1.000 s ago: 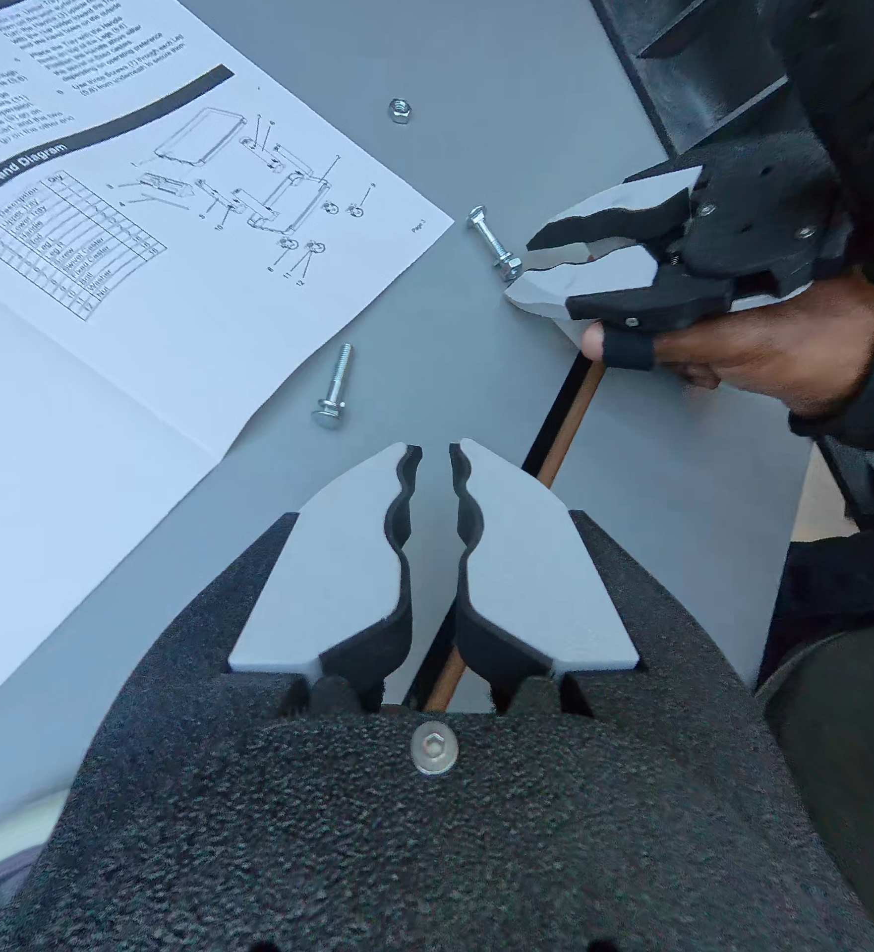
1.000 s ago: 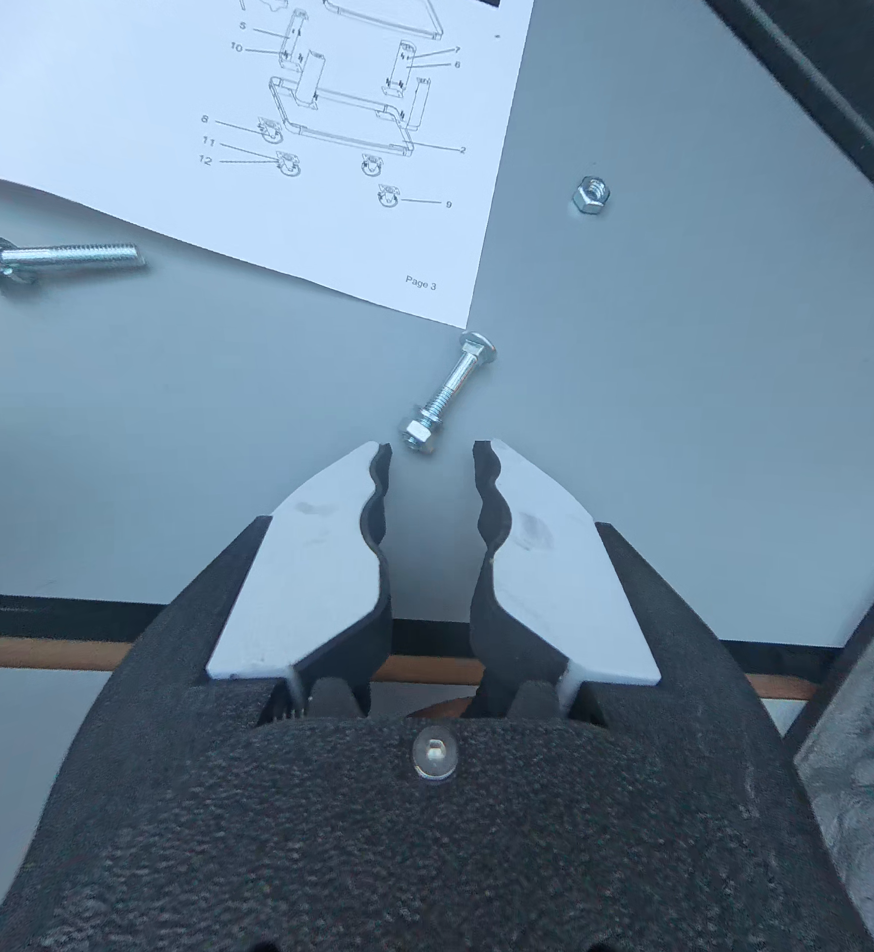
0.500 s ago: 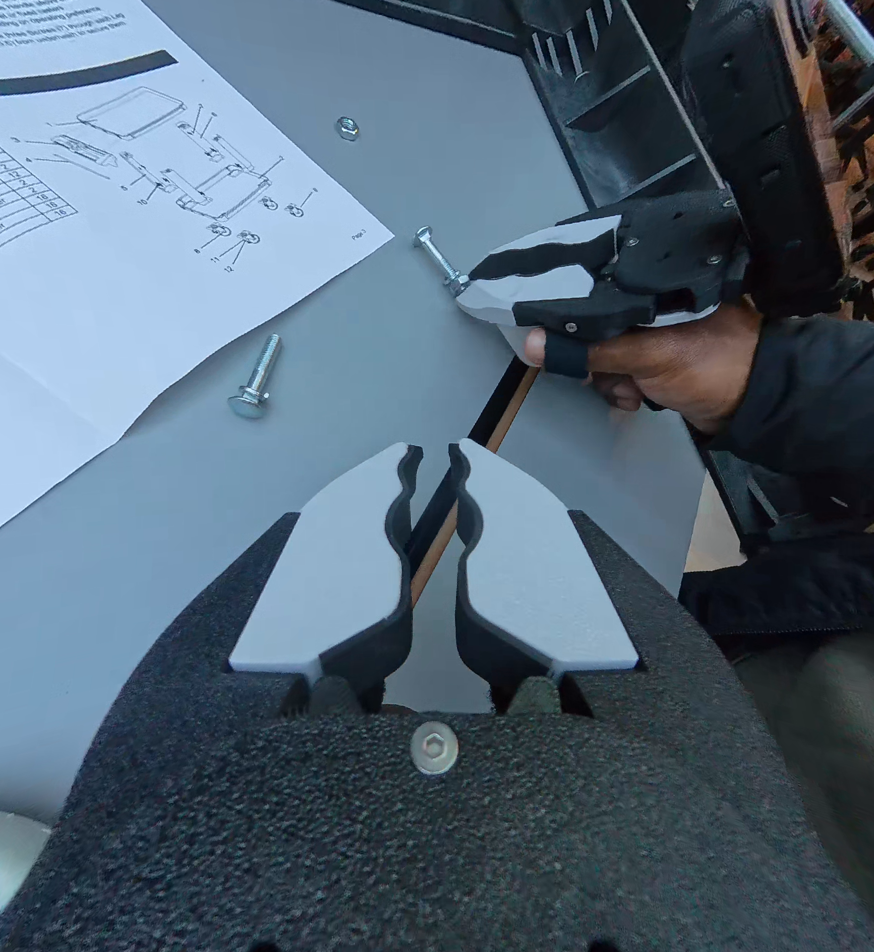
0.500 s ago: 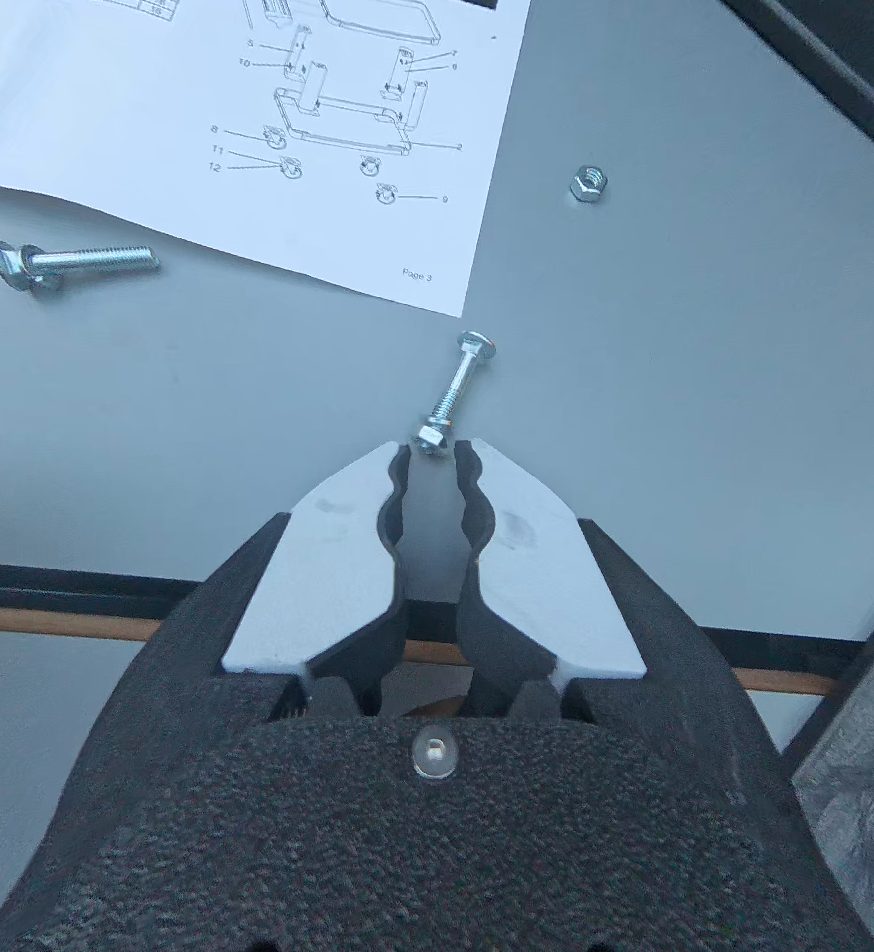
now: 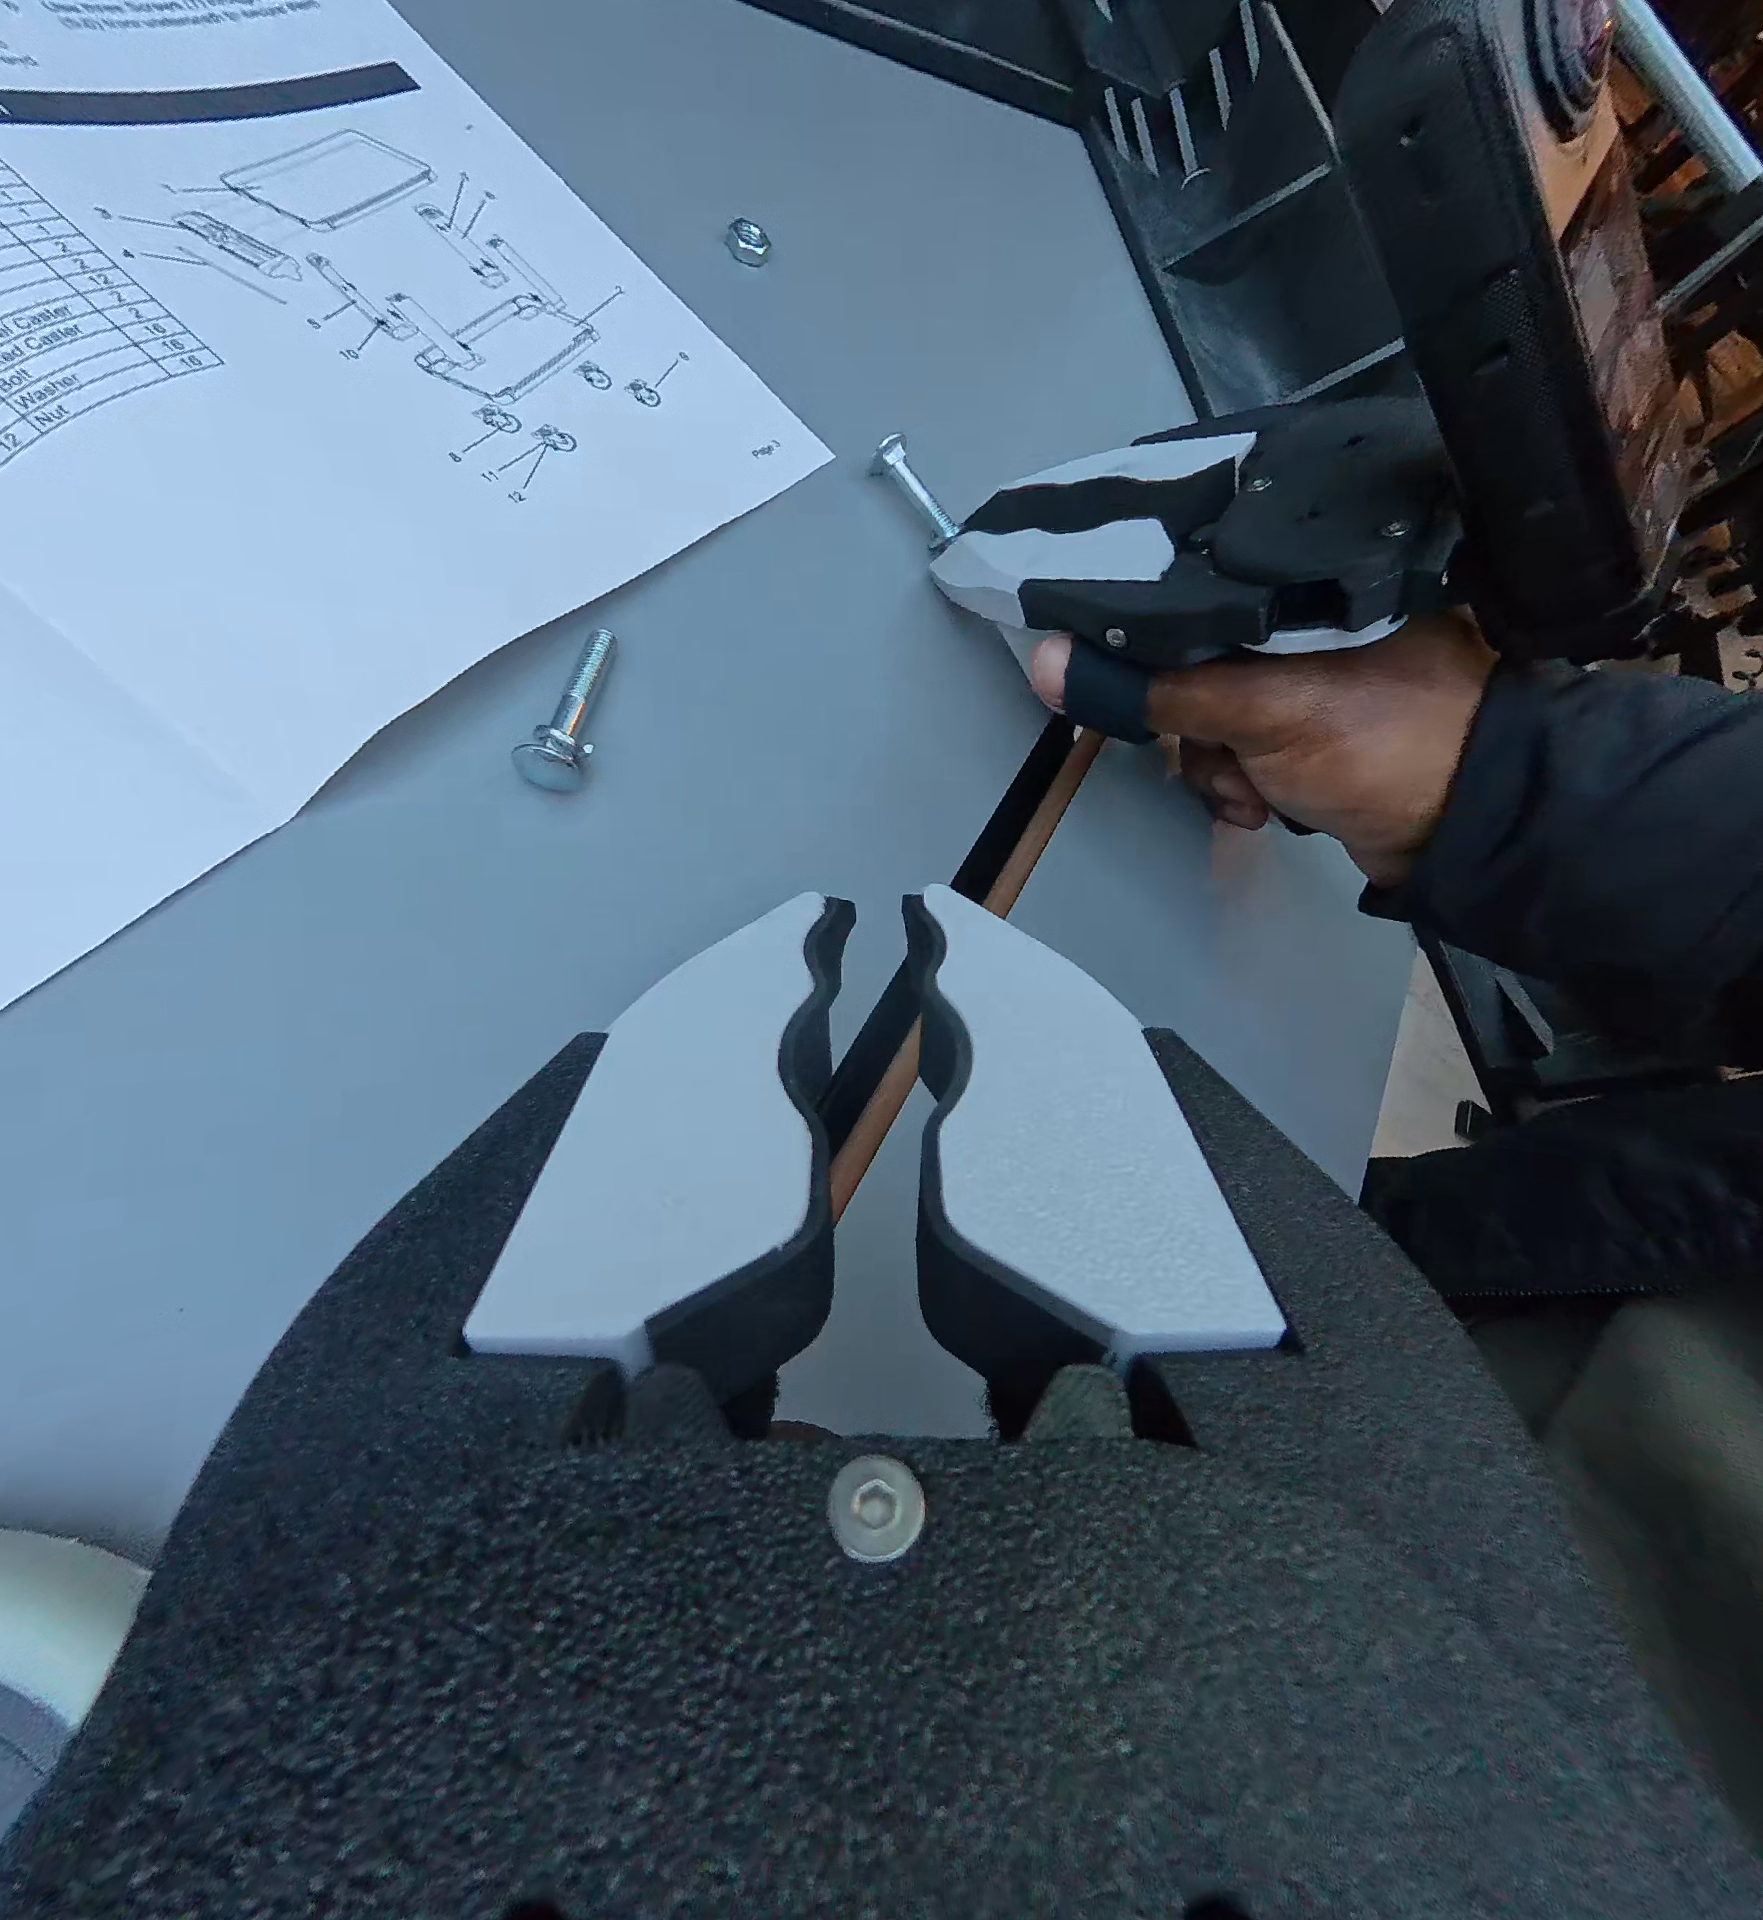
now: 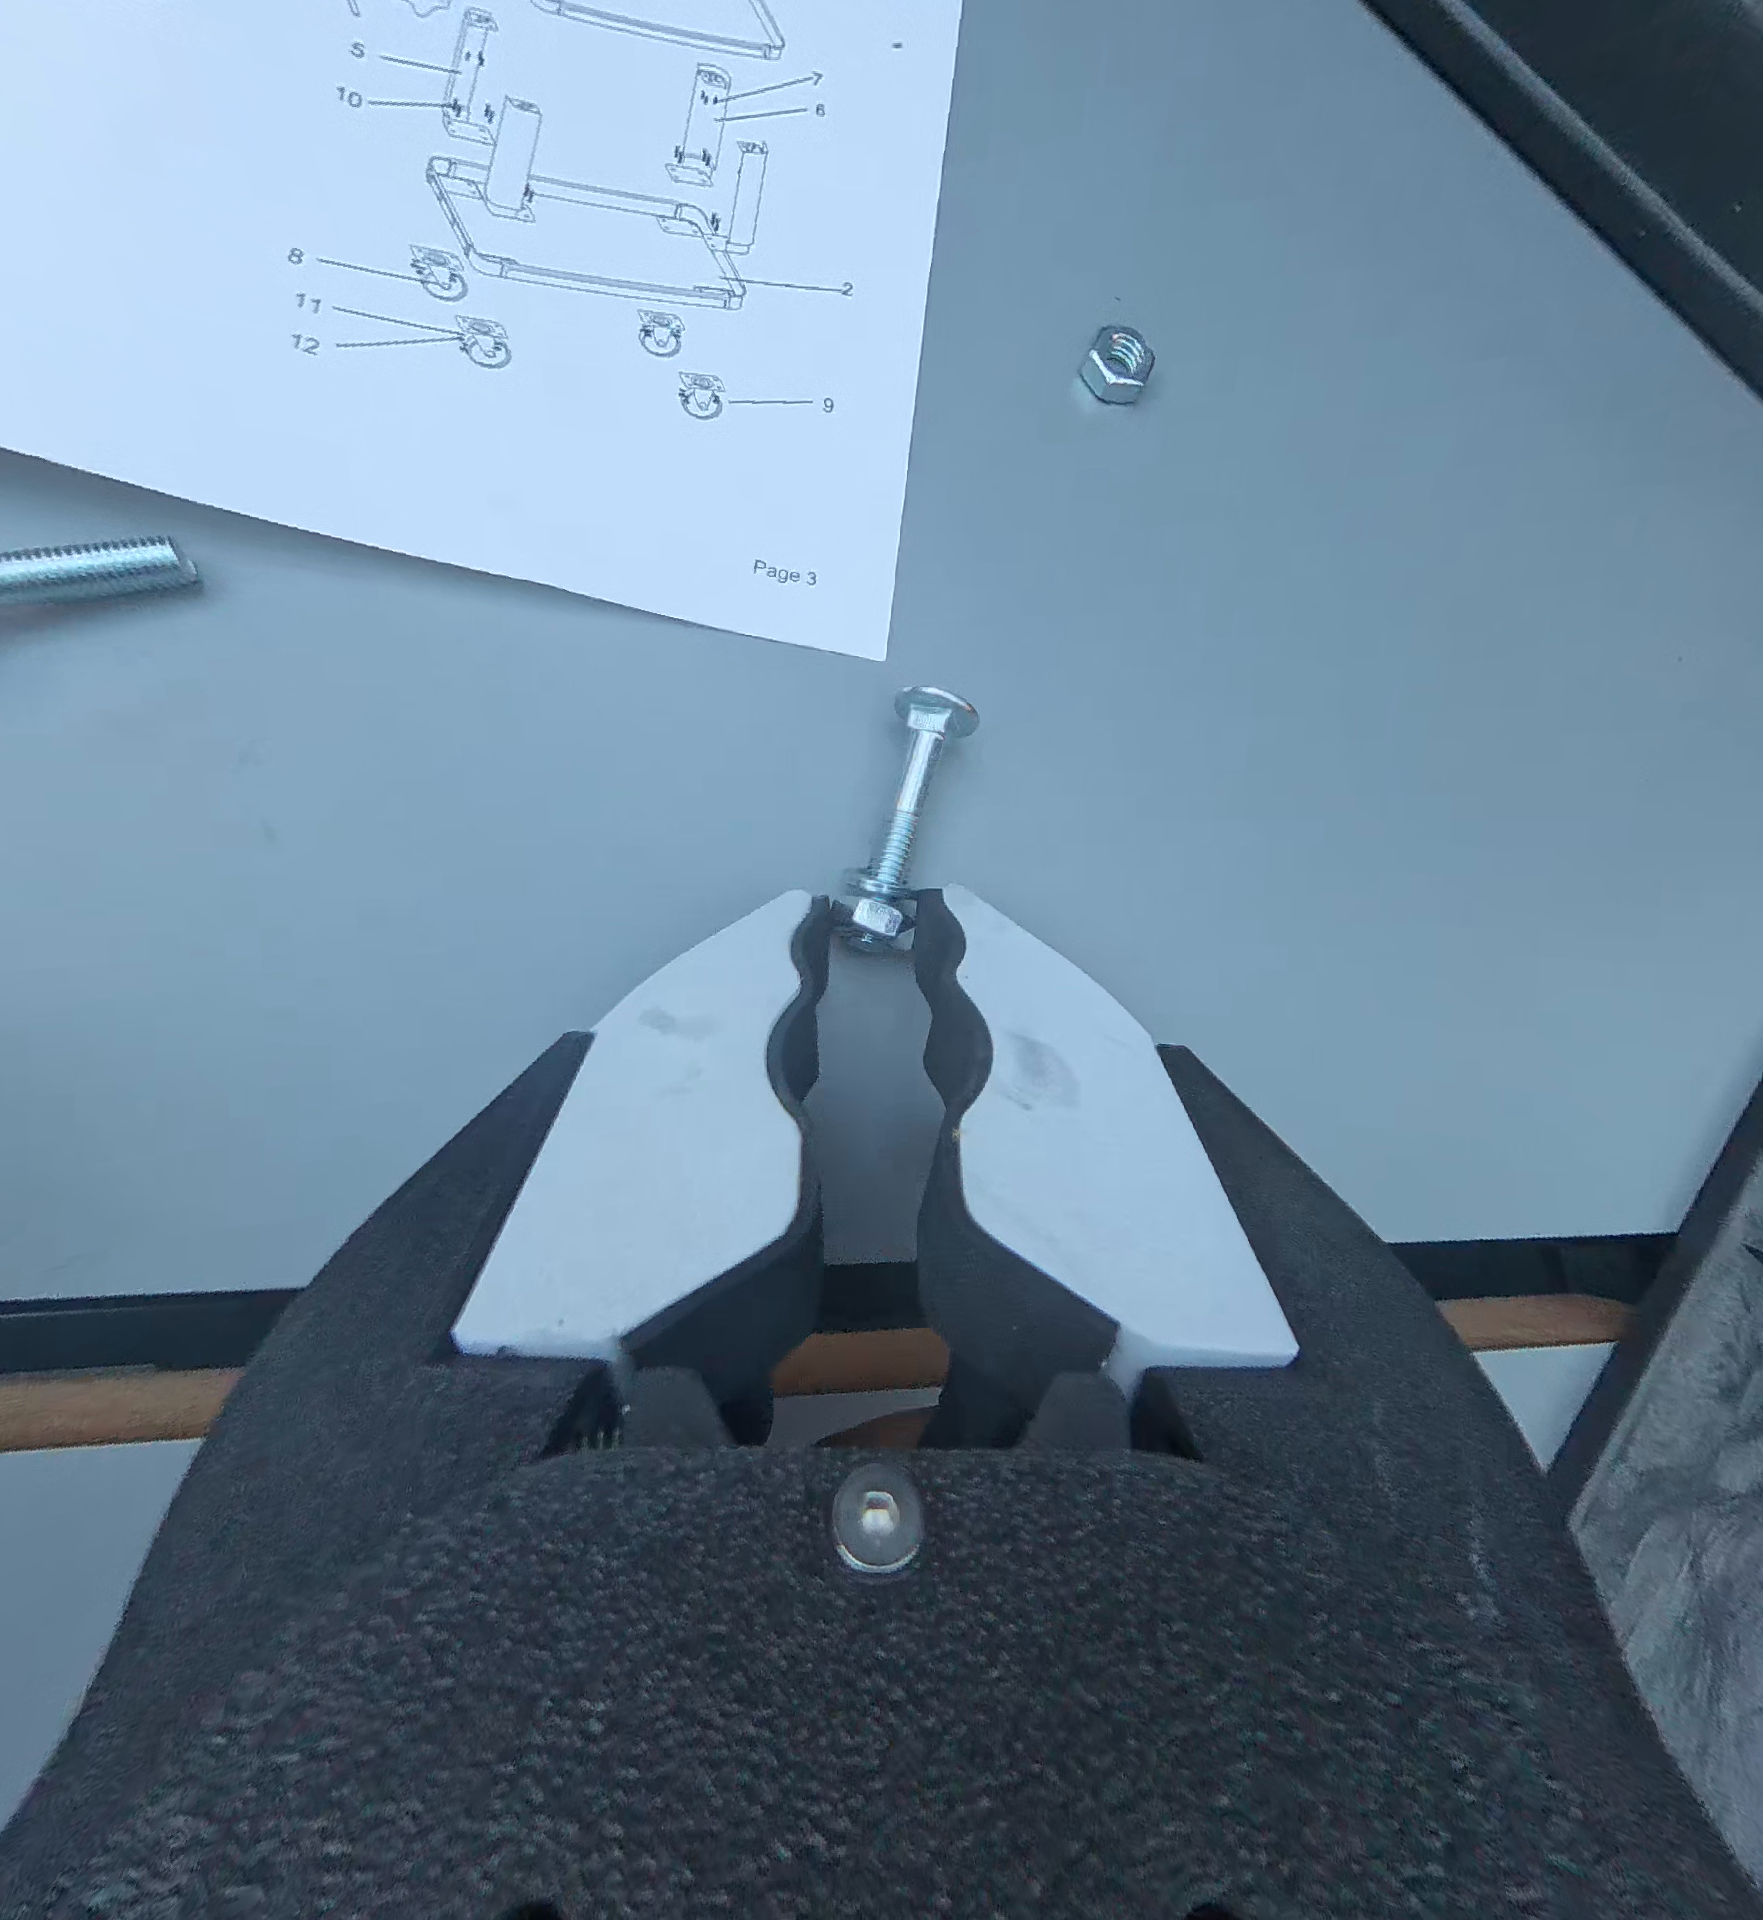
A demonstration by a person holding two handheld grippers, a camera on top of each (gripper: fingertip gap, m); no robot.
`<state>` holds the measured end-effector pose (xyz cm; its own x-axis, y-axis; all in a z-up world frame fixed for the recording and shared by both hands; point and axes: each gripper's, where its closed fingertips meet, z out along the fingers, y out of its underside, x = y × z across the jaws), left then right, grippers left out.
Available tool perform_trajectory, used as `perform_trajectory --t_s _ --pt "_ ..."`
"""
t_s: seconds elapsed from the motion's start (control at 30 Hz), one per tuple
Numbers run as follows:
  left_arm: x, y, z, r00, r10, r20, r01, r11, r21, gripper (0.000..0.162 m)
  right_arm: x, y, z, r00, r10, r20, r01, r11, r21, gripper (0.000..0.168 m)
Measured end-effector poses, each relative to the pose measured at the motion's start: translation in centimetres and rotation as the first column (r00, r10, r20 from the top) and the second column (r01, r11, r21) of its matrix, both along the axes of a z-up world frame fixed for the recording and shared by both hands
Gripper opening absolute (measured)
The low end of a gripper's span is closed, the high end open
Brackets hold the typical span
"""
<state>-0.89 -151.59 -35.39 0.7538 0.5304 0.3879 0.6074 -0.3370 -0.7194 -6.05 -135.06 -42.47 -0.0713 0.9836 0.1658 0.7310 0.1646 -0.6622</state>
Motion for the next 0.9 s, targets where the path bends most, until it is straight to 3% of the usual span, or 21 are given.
perform_trajectory --t_s 0.13,0.33,0.7,0.9 --pt "-0.1 0.0 0.2 1.0 -0.001 0.008 0.001 1.0 0.017 0.012 -0.2 0.1 0.3 0.999 0.052 0.0 -0.052 0.999 -0.005 0.019" --pt "-0.2 0.9 0.3 0.999 -0.022 0.023 0.021 0.998 0.058 0.012 -0.5 0.1 1.4 0.969 0.239 0.064 -0.239 0.971 -0.017 0.018" --pt "-1.5 5.0 0.9 0.988 -0.122 -0.091 0.132 0.986 0.107 0.015 1.4 -1.4 3.5 0.784 0.509 0.355 -0.415 0.855 -0.31 0.018" --pt "-2.0 7.7 0.0 0.954 -0.209 -0.214 0.228 0.971 0.07 0.019 1.9 -2.0 3.4 0.72 0.568 0.399 -0.441 0.818 -0.37 0.018"
